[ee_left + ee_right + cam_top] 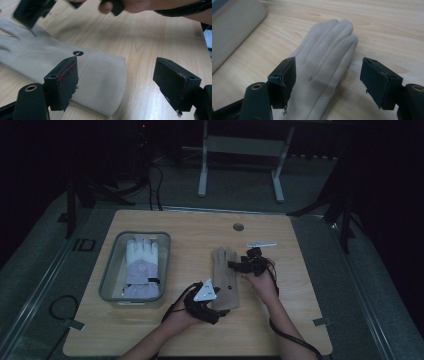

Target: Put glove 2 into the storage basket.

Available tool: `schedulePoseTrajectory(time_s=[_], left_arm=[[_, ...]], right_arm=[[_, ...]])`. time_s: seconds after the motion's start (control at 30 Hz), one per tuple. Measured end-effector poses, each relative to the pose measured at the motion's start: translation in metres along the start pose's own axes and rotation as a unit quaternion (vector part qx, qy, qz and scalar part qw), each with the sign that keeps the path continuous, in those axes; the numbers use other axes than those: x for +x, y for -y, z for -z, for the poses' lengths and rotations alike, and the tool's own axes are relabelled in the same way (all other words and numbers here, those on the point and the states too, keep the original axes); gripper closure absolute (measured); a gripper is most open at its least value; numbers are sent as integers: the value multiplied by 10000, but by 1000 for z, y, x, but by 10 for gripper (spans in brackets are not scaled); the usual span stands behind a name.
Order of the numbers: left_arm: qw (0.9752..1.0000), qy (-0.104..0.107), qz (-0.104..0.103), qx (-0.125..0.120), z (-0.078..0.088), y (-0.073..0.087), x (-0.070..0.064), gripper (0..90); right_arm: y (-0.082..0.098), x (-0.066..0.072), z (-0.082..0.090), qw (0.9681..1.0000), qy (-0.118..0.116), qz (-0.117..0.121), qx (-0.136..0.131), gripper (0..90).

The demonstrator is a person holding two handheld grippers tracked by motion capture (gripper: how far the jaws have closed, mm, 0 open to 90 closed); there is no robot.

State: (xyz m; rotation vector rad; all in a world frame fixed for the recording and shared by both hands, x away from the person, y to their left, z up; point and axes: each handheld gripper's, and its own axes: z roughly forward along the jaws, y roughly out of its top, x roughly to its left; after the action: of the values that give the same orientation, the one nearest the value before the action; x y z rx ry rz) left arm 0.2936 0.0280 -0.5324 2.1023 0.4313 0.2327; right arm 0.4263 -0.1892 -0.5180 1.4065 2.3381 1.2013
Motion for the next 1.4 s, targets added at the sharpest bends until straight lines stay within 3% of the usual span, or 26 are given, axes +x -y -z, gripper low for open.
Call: schedulePoseTrajectory(time_s=[0.13, 0.3, 0.37, 0.5, 0.57, 0.6, 0.7, 0.83, 1.03, 1.2, 1.3, 1.4], left_arm=[[9998, 192, 90, 68, -10, 1, 6, 240], [9989, 284, 195, 314, -17, 6, 13, 298], [9984, 325, 198, 426, -18, 8, 14, 304], [9975, 362, 124, 590, -19, 11, 13, 307], [9970, 327, 87, 702, -21, 11, 13, 310], [9969, 315, 89, 716, -22, 11, 13, 310], [9968, 299, 86, 742, -23, 12, 12, 312], [9963, 271, -5, 816, -25, 13, 11, 315], [9944, 136, -331, 998, -27, 12, 8, 319], [9917, -127, -603, 1125, -29, 10, 4, 419], [9916, -85, -614, 1136, -29, 10, 6, 450], [9911, -210, -592, 1171, -29, 8, 8, 570]], right_arm=[[0, -3, -19, 9996, -99, -183, 174, 272], [4, 0, -35, 9991, 1, -115, 417, 276], [6, 2, -37, 9988, 64, 49, 473, 282], [9, 2, -38, 9986, -157, 91, 492, 377], [10, 3, -38, 9980, -352, 26, 527, 499], [10, 4, -38, 9980, -339, 91, 523, 562], [10, 15, -33, 9968, -61, 598, 518, 667], [13, 29, -31, 9917, 342, 1153, 445, 699], [14, 27, -31, 9936, 268, 1021, 390, 700], [14, 28, -31, 9928, 314, 1080, 408, 700], [14, 29, -31, 9928, 312, 1078, 427, 701], [13, 30, -31, 9923, 327, 1109, 436, 703]])
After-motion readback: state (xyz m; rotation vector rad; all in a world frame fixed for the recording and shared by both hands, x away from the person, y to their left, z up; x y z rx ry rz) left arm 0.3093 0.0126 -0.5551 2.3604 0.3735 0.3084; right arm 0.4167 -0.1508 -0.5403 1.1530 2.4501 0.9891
